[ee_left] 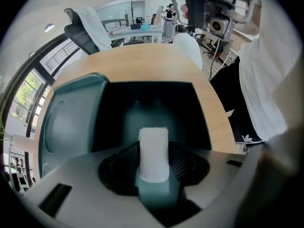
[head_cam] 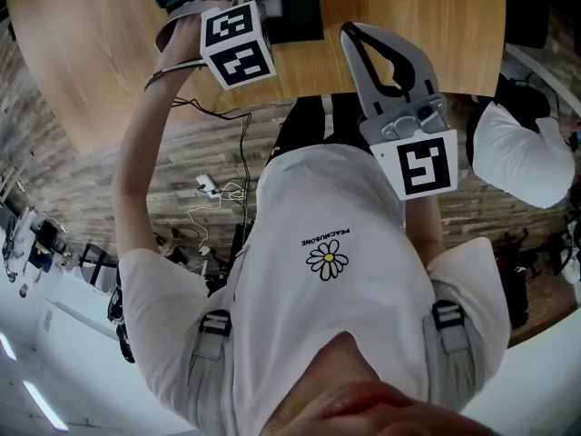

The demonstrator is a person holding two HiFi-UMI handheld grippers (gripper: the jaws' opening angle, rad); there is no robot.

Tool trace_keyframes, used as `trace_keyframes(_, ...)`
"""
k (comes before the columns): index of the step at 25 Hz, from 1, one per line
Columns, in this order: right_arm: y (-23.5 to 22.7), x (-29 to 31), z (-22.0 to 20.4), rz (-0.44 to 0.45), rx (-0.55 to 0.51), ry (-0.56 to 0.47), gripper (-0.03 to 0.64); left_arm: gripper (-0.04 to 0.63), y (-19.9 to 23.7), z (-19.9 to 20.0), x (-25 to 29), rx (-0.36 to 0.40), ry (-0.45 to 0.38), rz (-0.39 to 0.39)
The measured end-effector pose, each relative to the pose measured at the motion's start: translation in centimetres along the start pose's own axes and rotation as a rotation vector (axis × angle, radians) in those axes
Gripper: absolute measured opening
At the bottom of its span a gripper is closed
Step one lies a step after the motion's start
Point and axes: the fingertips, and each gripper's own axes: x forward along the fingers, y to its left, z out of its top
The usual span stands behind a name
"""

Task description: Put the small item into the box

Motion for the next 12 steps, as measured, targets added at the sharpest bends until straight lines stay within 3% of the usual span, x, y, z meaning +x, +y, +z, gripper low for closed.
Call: trace_keyframes(12, -0.05, -0.33, 0.49, 0.002, 0.007, -0.015, 0.006, 0.221, 0.30, 0.10, -0.50, -0.016, -0.014, 0.040)
